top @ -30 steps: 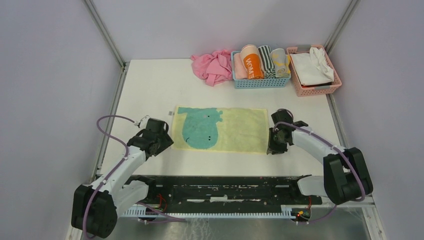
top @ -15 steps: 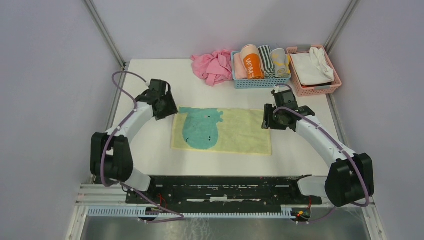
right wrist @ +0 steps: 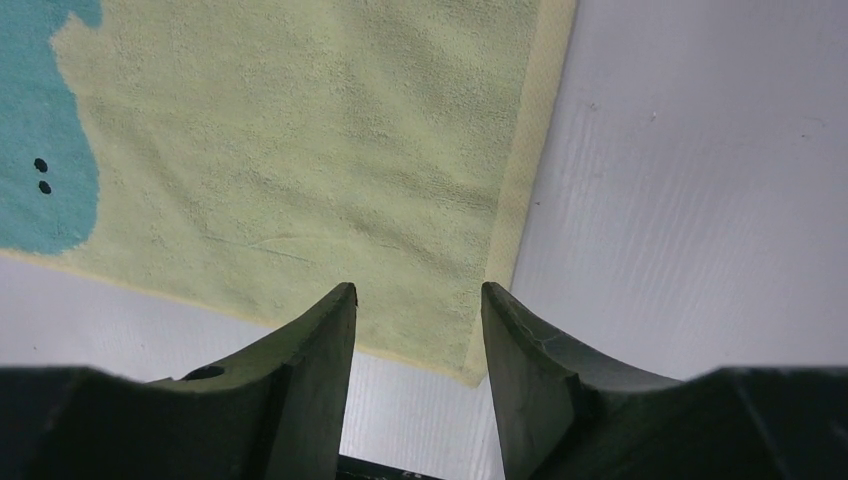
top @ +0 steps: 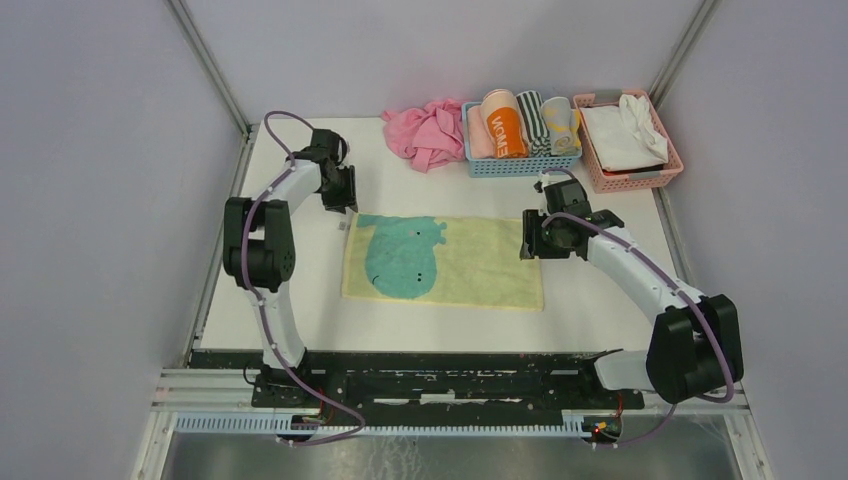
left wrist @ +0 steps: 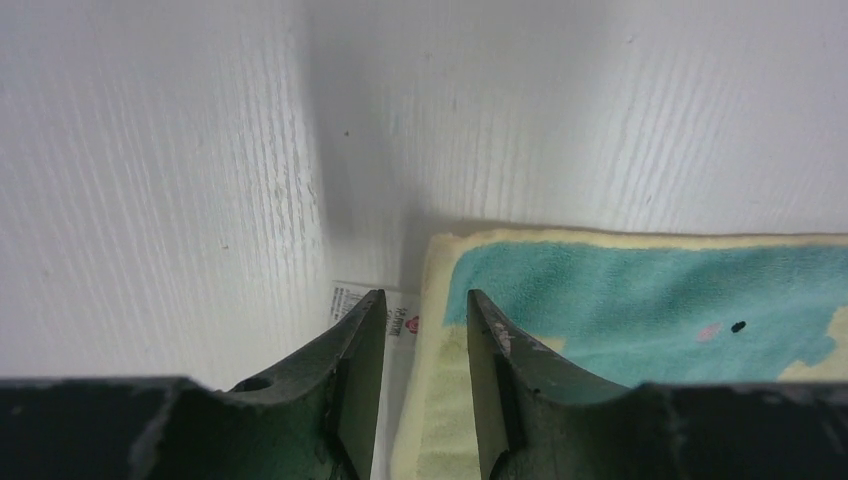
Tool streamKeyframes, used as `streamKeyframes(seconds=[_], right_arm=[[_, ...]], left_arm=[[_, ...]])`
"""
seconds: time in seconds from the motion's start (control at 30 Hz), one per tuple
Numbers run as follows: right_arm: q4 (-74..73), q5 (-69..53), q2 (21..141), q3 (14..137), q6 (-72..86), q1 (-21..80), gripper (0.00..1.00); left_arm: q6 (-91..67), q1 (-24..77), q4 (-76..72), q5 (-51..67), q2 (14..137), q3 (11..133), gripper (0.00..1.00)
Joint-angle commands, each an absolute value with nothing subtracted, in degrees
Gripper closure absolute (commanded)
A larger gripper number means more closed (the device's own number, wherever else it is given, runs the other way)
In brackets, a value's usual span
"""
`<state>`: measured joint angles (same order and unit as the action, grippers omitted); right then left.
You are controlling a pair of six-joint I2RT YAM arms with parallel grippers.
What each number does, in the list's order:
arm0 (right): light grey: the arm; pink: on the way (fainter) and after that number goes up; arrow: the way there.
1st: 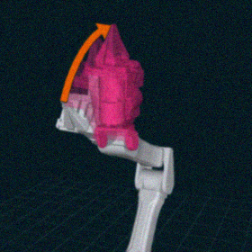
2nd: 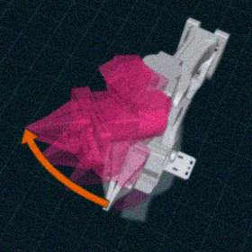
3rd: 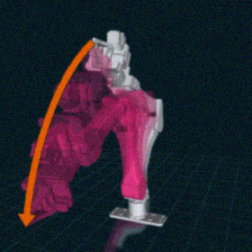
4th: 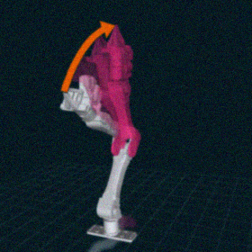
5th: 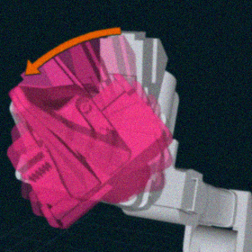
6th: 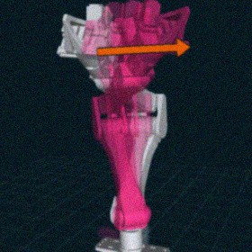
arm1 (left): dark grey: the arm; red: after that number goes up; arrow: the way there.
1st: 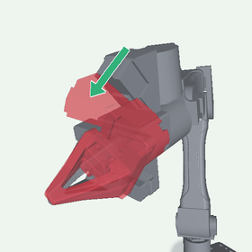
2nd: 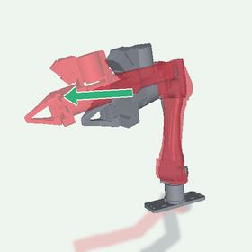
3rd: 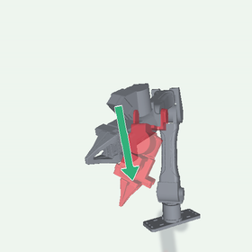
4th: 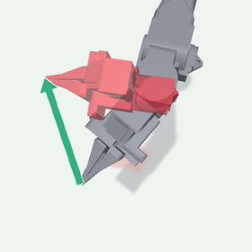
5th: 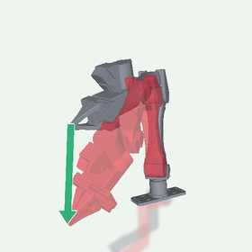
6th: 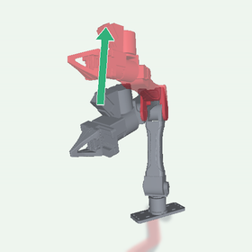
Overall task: Roll the towels
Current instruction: Fold the towel at the center of the board.
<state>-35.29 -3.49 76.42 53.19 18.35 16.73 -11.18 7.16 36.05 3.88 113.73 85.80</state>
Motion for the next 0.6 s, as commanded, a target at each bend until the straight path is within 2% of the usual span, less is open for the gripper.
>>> streamKeyframes(seconds=[0.0,0.33,0.57], right_arm=[[-33.2,-3.5,77.1,53.9,17.1,16.5,0.43],[-32.7,-2.8,79.8,54.7,16.9,16.5,0.43],[-30.7,-0.9,83.1,56.4,14.7,16.4,0.43]], left_arm=[[-5.8,6.0,38.6,9.8,117.4,91.5,0.59],[-4.7,5.8,39.5,13.6,121.9,93.0,0.63],[-4.6,5.1,39.8,15.1,124.3,94.4,0.7]])
